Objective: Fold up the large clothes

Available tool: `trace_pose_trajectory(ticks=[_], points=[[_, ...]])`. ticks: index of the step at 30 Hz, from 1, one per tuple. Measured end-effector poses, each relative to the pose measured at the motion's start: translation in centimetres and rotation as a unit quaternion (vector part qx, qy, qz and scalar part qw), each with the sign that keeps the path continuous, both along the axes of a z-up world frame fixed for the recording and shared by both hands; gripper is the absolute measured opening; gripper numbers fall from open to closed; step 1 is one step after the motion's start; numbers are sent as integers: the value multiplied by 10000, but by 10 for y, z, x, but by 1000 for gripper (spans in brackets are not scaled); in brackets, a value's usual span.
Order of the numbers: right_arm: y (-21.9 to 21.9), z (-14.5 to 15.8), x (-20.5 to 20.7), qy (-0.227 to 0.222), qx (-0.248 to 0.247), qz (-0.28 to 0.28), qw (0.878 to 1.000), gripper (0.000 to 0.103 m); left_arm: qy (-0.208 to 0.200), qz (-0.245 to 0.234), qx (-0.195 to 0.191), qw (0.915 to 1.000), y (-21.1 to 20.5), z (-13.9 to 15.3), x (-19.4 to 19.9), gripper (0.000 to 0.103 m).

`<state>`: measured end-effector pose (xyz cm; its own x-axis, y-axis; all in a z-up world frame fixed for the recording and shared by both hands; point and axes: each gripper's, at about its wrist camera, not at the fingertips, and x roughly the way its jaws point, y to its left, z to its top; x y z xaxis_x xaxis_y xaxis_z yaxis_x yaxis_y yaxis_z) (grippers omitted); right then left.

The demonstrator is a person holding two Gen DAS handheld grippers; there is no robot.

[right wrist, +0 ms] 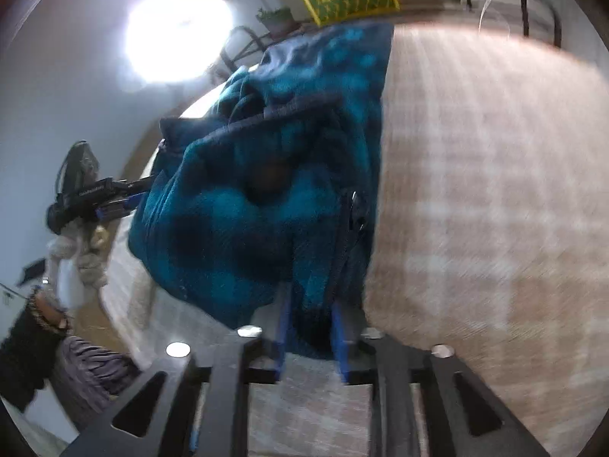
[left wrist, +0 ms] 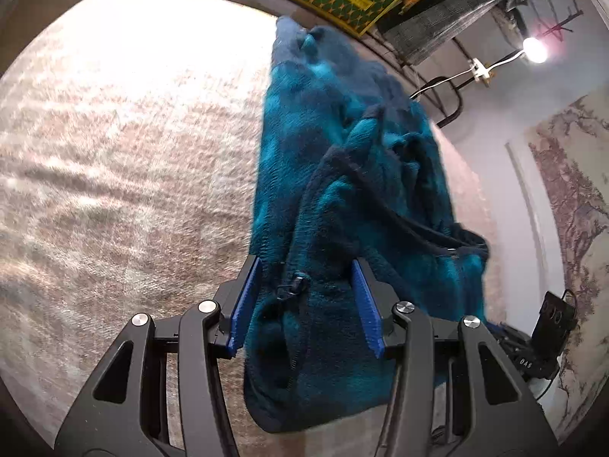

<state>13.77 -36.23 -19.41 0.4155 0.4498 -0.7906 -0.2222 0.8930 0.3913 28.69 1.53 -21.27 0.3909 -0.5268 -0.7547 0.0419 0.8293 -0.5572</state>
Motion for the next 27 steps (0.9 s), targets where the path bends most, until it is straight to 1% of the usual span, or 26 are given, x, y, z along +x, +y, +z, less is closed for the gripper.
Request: trace_pose_trajectory(ticks=[1,2,4,6,8,9,10,11,13,15,16,17,18,19,20,21,24,26,27], points=[[-1,12,-1,-249,-134,-37,9996,37,-73,-25,15,10000,0,4,-2,48],[2,21,-3,-467,-182,-18,9987,38,-151,-12,31,9999,1,10,-5,48],[8,40,-2,-917,-292,139,9953,38,-227,-44,-74,9997,-1,18,-9,48],[20,52,6,-1228,-434,353,9909,39,-359,-169,-156,9991,-8,28,-19,48],[35,56,21,-1395,-586,545,9870,49,-572,-361,-28,9977,-21,37,-32,48],[42,56,30,-1433,-641,615,9857,61,-644,-448,8,9969,-26,40,-37,48],[46,54,35,-1458,-713,638,9847,68,-695,-530,22,9962,-31,42,-40,48],[50,50,43,-1469,-827,642,9836,69,-758,-647,-7,9950,-36,43,-45,48],[53,39,55,-1347,-931,638,9844,70,-840,-823,43,9931,-46,43,-49,48],[58,30,68,-1220,-996,603,9857,67,-907,-987,292,9905,-57,35,-47,48],[62,25,73,-1188,-1097,601,9850,55,-939,-997,476,9894,-61,29,-42,48],[65,19,81,-1142,-1332,577,9828,49,-934,-964,612,9891,-63,22,-37,48],[68,14,87,-1086,-1553,510,9805,43,-901,-912,716,9892,-62,13,-30,46],[69,6,94,-1006,-1737,420,9788,42,-861,-873,826,9890,-61,5,-24,35],[70,1,99,-957,-1814,347,9781,41,-812,-822,967,9886,-59,-4,-17,29],[70,-3,103,-911,-1852,306,9780,41,-815,-806,944,9889,-57,-7,-15,26],[72,4,104,-1021,-2010,313,9737,41,-753,-669,678,9926,-45,-2,-13,25],[68,11,101,-1051,-1852,294,9766,41,-864,-595,636,9924,-40,8,-16,25],[64,16,99,-1061,-1720,259,9790,41,-941,-583,679,9915,-38,13,-17,25]])
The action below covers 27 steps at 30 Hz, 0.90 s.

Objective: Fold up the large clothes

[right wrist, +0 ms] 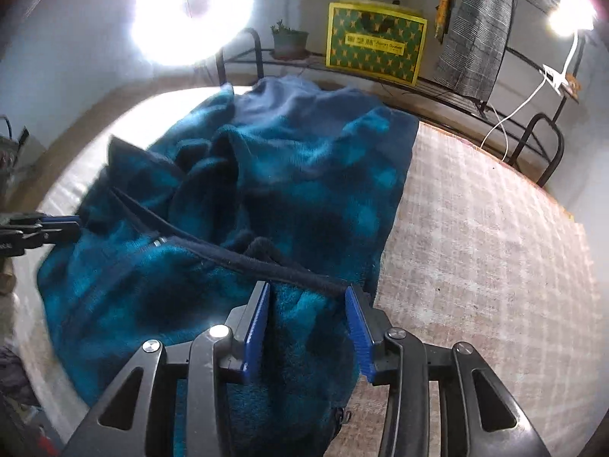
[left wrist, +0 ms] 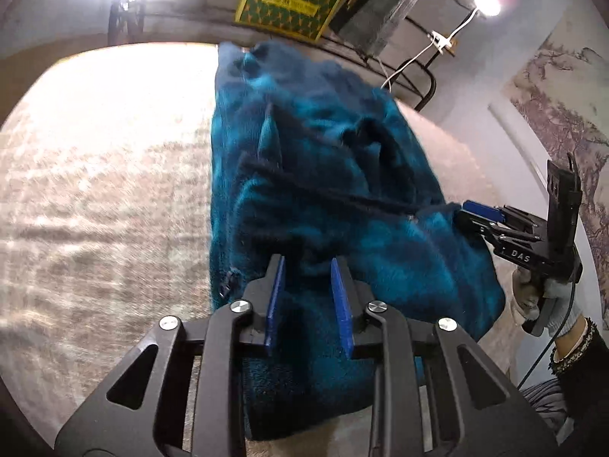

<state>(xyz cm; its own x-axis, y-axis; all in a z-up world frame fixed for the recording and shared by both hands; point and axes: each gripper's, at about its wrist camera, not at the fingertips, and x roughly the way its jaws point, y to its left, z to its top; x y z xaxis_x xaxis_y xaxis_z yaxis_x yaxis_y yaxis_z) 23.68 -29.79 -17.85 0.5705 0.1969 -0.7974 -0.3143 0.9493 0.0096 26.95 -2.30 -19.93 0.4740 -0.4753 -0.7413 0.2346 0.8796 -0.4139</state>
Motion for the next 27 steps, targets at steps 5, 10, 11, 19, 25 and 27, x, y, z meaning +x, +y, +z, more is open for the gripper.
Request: trace_pose_trajectory(ticks=[5,10,11,19,25,27], points=[[-17,30,-17,-513,578,-69,9970,42,-134,108,86,9998,2,8,14,25],[-22,44,-17,-594,1003,-28,9932,40,-126,225,550,9982,-1,-7,44,26],[-17,41,-15,-504,1009,82,9936,39,-66,179,645,9977,-2,-15,49,26],[17,-17,2,178,275,481,9983,37,288,251,399,9985,16,-36,62,55],[-6,9,10,205,1142,428,9923,38,146,329,-53,9993,36,-8,91,55],[-18,21,21,61,1245,331,9916,38,59,414,10,9991,41,-1,107,54]])
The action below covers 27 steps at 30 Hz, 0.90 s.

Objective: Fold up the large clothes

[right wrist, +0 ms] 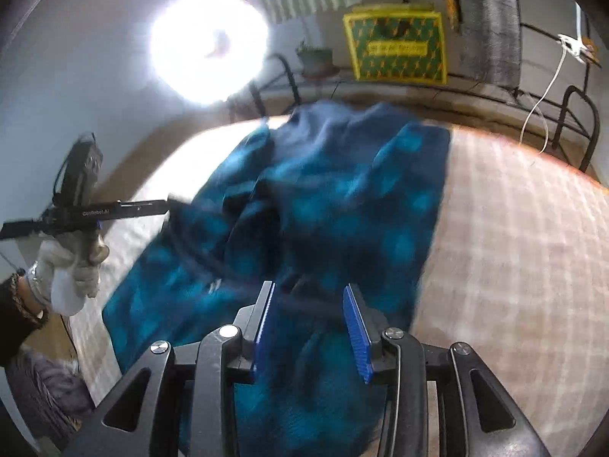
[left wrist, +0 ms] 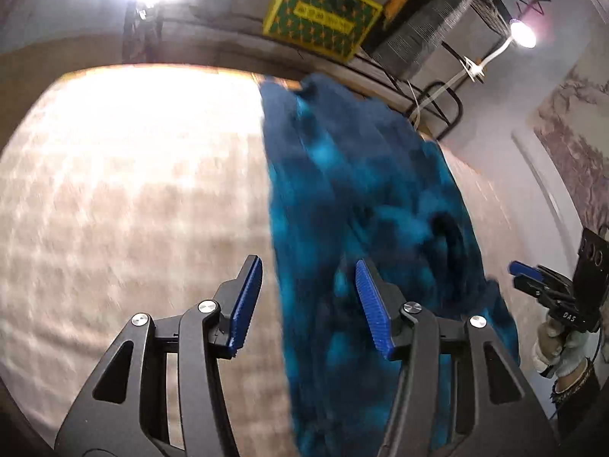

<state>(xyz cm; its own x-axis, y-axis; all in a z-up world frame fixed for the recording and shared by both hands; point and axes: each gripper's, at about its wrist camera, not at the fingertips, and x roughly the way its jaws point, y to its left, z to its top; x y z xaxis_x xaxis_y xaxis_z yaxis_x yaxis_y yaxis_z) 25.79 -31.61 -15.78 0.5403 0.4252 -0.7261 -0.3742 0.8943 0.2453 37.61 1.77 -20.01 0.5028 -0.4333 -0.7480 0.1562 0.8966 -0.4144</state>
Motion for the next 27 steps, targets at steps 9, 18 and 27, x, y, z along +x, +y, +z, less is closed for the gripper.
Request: trace_pose_trajectory(ticks=[9,18,27], points=[[-34,-4,103,-54,-374,-493,9981,24,-60,137,322,9994,7,-15,108,54],[-2,-43,185,24,-598,-282,9978,23,22,-16,377,9993,-22,-53,177,54],[4,-46,200,-130,-841,-105,9963,34,-218,-7,589,9980,-35,-52,191,55]])
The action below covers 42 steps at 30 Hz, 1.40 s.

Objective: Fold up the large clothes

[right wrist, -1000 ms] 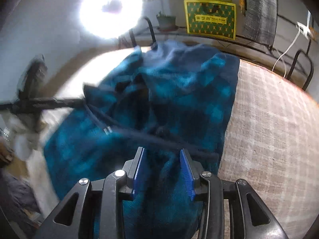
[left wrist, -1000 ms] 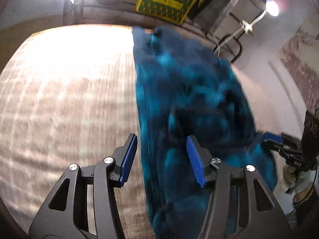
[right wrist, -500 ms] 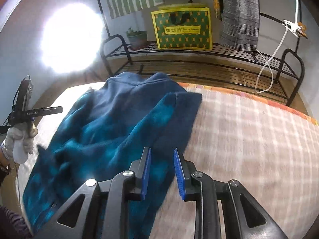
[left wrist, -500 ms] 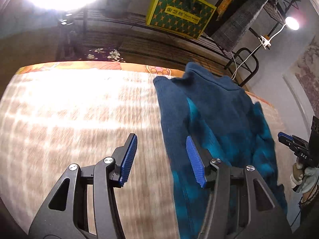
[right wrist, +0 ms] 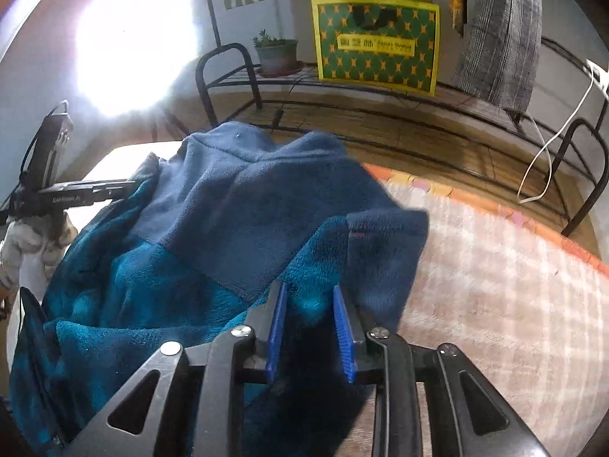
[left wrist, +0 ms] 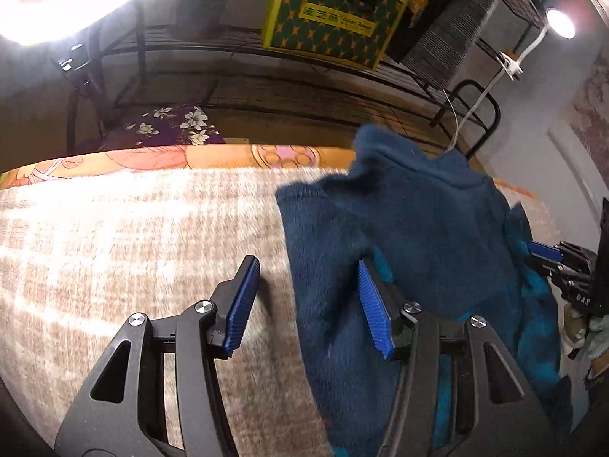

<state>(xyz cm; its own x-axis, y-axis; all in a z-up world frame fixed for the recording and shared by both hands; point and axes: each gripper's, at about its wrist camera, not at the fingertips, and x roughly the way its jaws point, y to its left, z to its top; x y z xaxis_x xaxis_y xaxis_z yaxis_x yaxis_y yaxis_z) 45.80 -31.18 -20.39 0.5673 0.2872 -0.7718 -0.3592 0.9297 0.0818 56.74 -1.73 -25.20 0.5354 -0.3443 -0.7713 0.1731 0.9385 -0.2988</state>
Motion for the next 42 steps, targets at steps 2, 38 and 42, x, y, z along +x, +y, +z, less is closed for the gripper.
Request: trace_pose_trajectory(ticks=[2,38,42], points=[[-10,7,1,-196,-78,-165,9996,44,5,69,-18,10000,1,1,6,55],[-20,94,-23,-858,952,-52,9917,10,-1588,-477,419,9853,-41,118,-73,10],[-15,115,-63,-989,926,134,9907,10,-1732,-603,398,9822,-42,139,-116,10]])
